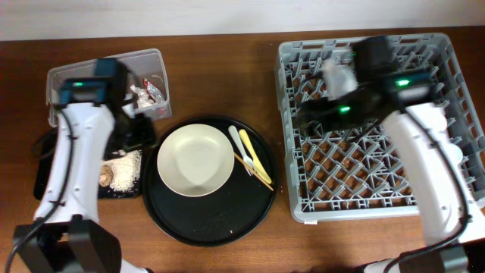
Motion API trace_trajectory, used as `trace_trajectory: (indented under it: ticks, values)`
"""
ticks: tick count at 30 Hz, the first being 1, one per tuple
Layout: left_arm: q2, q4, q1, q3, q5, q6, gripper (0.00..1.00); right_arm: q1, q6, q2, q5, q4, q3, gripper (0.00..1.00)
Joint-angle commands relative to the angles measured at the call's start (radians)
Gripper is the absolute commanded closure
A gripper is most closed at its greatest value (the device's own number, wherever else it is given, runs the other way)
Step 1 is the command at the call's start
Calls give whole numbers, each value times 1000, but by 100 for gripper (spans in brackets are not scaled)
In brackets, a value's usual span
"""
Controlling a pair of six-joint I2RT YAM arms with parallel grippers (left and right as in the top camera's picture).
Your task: Sort waste into correct bins and load items into the dishwasher rack
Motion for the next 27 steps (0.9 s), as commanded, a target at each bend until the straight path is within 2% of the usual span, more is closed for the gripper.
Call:
trace_trajectory:
  ticks: [1, 2, 5, 8, 11, 14, 15, 17, 18, 21, 23, 25, 27]
  values:
    - [-18, -38, 135, 9, -60, -124, 25, 178, 21, 74, 48, 48, 8, 2]
    - [-18, -51, 152, 9, -122, -175, 25, 240, 21, 119, 48, 66, 8, 2]
    - [-18, -32, 172, 9, -143, -183, 21, 393, 77, 321, 119, 158, 8, 1]
    - [-18, -29, 172, 8, -144, -179, 21, 437, 101, 421, 124, 226, 8, 0]
    - [-18, -29, 172, 8, -143, -179, 20, 451, 188, 509, 195, 349, 8, 14]
    - [-18, -27, 172, 8, -143, -178, 20, 457, 188, 554, 194, 408, 8, 29]
    - [-18, -24, 172, 8, -144, -178, 19, 460, 188, 570, 195, 424, 6, 41]
    - [-18, -24, 171, 8, -144, -178, 19, 462, 188, 588, 194, 432, 6, 70]
    - [-18, -24, 171, 8, -144, -178, 19, 462, 188, 587, 194, 427, 7, 95]
    - [-18, -23, 171, 8, -144, -178, 19, 454, 187, 522, 206, 399, 35, 96]
    - [-18, -18, 171, 8, -144, -178, 19, 425, 183, 445, 278, 344, 114, 96]
    - [-18, -16, 171, 8, -144, -178, 19, 356, 159, 352, 520, 264, 214, 96]
    - [-18, -10, 171, 8, -143, -177, 18, 246, 145, 284, 879, 288, 252, 96]
